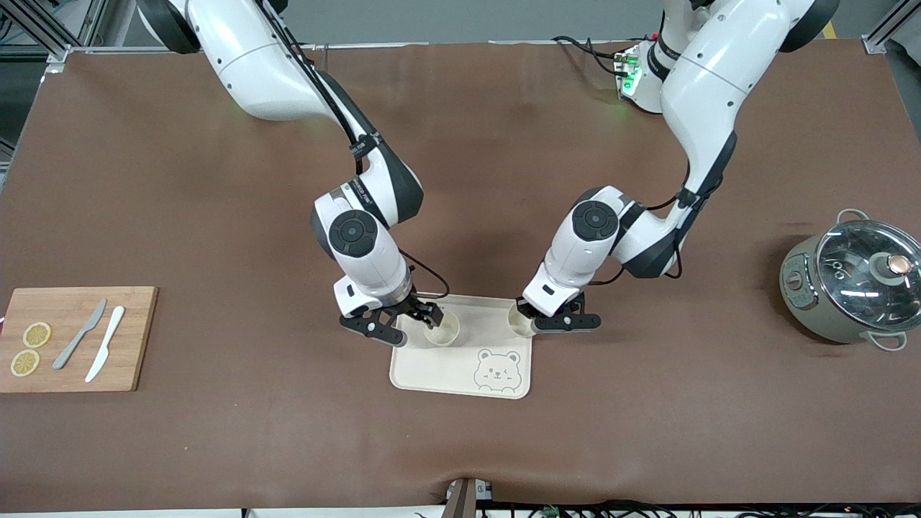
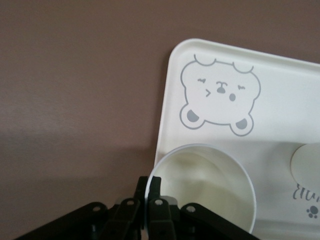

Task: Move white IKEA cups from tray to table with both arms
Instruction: 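Lift the cup with the left gripper and carry it toward the pot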

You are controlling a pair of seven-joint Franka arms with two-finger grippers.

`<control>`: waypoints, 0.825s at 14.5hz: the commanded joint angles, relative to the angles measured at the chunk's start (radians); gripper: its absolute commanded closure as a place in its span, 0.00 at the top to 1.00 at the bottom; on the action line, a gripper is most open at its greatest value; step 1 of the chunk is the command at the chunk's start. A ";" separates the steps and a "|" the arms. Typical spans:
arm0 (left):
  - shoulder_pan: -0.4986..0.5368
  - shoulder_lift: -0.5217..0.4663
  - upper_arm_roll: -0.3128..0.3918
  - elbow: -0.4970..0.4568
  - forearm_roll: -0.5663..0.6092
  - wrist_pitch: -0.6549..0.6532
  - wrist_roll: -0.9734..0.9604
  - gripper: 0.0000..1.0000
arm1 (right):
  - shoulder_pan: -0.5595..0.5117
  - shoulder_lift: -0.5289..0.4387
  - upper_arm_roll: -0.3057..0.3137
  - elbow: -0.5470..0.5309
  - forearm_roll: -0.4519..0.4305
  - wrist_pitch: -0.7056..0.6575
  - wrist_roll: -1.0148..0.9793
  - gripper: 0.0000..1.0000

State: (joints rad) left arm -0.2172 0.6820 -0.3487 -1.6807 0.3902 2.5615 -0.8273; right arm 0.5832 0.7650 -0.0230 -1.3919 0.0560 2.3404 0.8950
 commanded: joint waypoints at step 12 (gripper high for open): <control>0.203 -0.467 -0.055 -0.117 -0.277 -0.525 0.401 0.00 | 0.050 0.102 -0.014 0.034 -0.039 0.097 0.090 1.00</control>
State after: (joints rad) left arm -0.0641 0.2936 -0.3930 -1.6808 0.1511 1.9934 -0.4893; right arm 0.6199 0.8463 -0.0248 -1.3861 0.0364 2.4258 0.9547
